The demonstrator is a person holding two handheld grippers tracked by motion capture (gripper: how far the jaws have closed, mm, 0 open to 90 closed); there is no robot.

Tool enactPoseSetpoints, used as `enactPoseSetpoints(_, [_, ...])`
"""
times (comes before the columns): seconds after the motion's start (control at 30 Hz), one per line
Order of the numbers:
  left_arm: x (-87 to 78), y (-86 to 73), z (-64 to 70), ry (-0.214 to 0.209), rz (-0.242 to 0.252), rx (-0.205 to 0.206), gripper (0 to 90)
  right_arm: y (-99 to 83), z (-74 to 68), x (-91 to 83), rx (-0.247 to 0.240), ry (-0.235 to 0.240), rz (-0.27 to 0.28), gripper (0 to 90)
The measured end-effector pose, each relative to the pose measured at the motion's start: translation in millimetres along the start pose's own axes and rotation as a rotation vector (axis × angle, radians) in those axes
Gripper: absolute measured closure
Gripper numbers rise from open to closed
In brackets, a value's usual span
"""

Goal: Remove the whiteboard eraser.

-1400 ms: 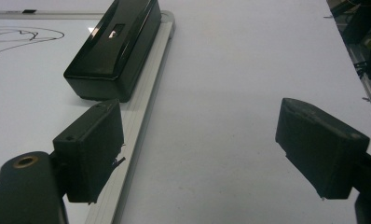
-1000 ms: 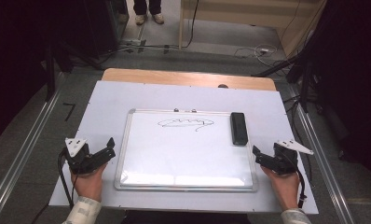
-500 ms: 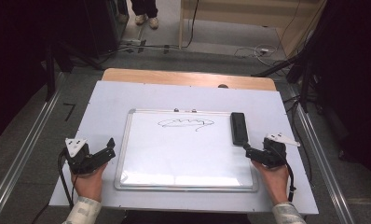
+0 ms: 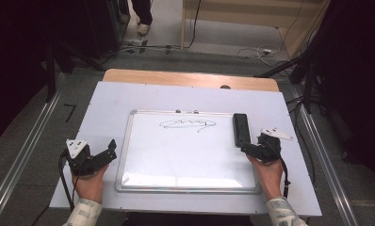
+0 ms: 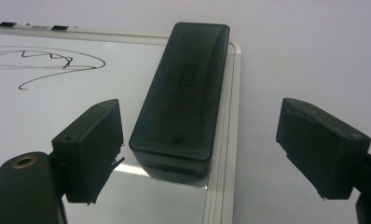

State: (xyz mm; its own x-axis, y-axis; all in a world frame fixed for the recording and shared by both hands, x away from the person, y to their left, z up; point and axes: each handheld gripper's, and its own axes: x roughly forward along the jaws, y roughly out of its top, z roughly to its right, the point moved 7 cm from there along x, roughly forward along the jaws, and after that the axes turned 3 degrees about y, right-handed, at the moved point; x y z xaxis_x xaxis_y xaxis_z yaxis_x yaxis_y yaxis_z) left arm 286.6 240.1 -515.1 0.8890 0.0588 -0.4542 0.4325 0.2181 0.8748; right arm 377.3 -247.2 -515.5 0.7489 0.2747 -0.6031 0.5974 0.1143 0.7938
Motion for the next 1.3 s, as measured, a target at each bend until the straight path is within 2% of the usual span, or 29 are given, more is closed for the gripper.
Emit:
enactPoseSetpoints(0.43, [1.0,-0.8,-2.2,0.001,-0.006,-0.005,3.6,10.2,-6.7,19.3,0.017,-0.019,-0.001,15.5])
enactPoseSetpoints(0.67, [1.2,-1.2,-1.8,0.002,-0.008,-0.001,3.7,11.2,-7.4,30.7,-0.002,-0.031,-0.016,18.4])
enactPoseSetpoints(1.13, [3.2,-2.6,-1.7,0.004,-0.014,-0.002,3.7,16.2,-2.8,51.2,0.001,-0.049,-0.054,21.1])
enactPoseSetpoints(1.3, [3.7,-3.2,-2.3,0.003,-0.017,0.001,3.7,18.2,-1.7,55.6,0.018,-0.050,-0.068,21.6])
